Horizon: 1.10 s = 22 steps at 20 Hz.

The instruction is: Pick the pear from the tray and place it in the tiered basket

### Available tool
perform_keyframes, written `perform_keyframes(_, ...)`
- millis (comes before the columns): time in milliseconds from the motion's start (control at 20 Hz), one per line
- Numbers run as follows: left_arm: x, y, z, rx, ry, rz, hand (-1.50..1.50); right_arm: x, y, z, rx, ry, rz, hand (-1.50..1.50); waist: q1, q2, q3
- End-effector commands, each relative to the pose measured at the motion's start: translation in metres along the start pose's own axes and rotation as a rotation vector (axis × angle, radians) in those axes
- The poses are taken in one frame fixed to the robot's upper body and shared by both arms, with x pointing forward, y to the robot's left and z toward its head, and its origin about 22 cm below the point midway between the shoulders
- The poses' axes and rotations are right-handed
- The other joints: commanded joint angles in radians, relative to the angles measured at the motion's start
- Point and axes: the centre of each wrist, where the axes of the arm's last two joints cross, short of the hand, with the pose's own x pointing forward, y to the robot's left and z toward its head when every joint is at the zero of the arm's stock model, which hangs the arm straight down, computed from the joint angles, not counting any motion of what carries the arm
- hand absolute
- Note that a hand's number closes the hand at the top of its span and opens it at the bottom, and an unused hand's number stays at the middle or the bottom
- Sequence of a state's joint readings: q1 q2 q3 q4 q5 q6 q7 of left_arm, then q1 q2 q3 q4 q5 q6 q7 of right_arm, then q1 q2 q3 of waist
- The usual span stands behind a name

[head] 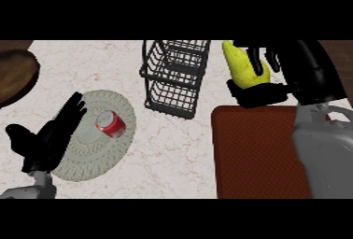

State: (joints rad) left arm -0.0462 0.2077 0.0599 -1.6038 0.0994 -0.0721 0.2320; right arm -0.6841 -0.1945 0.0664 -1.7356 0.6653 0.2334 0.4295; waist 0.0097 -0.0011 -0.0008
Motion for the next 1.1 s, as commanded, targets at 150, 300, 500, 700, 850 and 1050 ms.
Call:
perform_keyframes(150,-0.011,0.002,0.001,0.012,0.002,-0.012,0.0,0.055,0.034,-0.039,0.015,0.036,-0.033,1.5,0.001,0.001,0.0)
perform_keyframes(300,-0.003,0.015,-0.003,0.001,-0.009,-0.005,0.0,0.047,0.071,-0.054,0.055,0.063,-0.019,1.5,0.006,0.004,0.0)
perform_keyframes(500,-0.002,-0.004,-0.005,0.001,-0.006,-0.009,0.0,0.054,0.072,-0.06,0.07,0.111,0.002,1.5,0.0,0.002,0.001)
perform_keyframes(700,0.013,0.004,0.006,0.008,-0.005,0.004,0.0,0.049,0.082,-0.07,0.096,0.134,-0.007,1.5,0.002,0.001,0.001)
perform_keyframes(850,0.01,0.0,-0.003,-0.002,-0.007,0.011,0.0,0.037,0.109,-0.068,0.1,0.13,0.02,1.5,0.002,0.002,0.001)
perform_keyframes(1050,-0.001,-0.005,-0.002,-0.015,0.008,0.007,0.0,0.046,0.11,-0.084,0.077,0.119,0.074,1.5,0.003,0.002,0.001)
